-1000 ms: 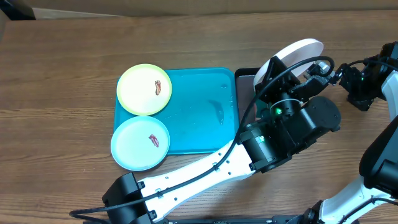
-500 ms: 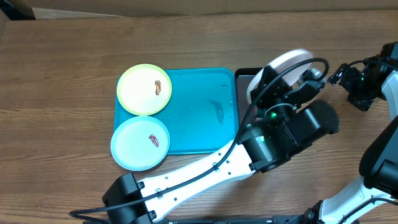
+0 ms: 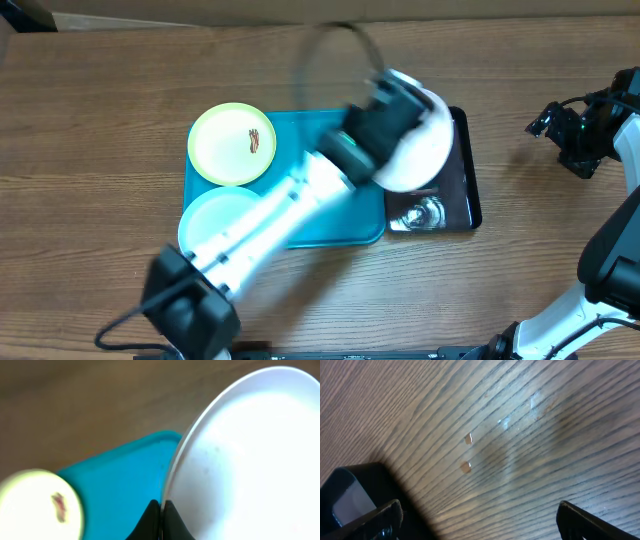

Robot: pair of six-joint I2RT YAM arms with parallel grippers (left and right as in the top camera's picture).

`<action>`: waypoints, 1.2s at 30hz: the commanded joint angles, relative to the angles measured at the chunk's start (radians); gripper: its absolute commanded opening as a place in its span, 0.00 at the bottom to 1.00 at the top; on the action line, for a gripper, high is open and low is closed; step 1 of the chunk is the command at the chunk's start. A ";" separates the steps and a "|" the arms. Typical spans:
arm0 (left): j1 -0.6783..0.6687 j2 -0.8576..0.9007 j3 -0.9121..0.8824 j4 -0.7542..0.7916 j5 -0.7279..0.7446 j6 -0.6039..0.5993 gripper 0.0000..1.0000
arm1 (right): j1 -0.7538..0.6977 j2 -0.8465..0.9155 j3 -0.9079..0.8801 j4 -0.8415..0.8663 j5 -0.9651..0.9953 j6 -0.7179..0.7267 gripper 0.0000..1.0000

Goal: Clean dirty plates on tray and stack at the side

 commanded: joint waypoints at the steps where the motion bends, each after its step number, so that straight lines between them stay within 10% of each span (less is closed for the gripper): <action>1: 0.245 0.003 0.014 -0.024 0.612 -0.113 0.04 | -0.003 -0.008 0.021 0.003 -0.005 0.004 1.00; 7: 0.673 0.005 0.014 -0.125 0.996 -0.115 0.04 | -0.003 -0.008 0.021 0.003 -0.005 0.004 1.00; 17: 1.203 0.005 0.005 -0.241 0.704 -0.116 0.04 | -0.003 -0.008 0.021 0.003 -0.005 0.004 1.00; 36: 1.374 0.005 -0.407 0.244 0.404 -0.224 0.04 | -0.003 -0.008 0.021 0.003 -0.005 0.004 1.00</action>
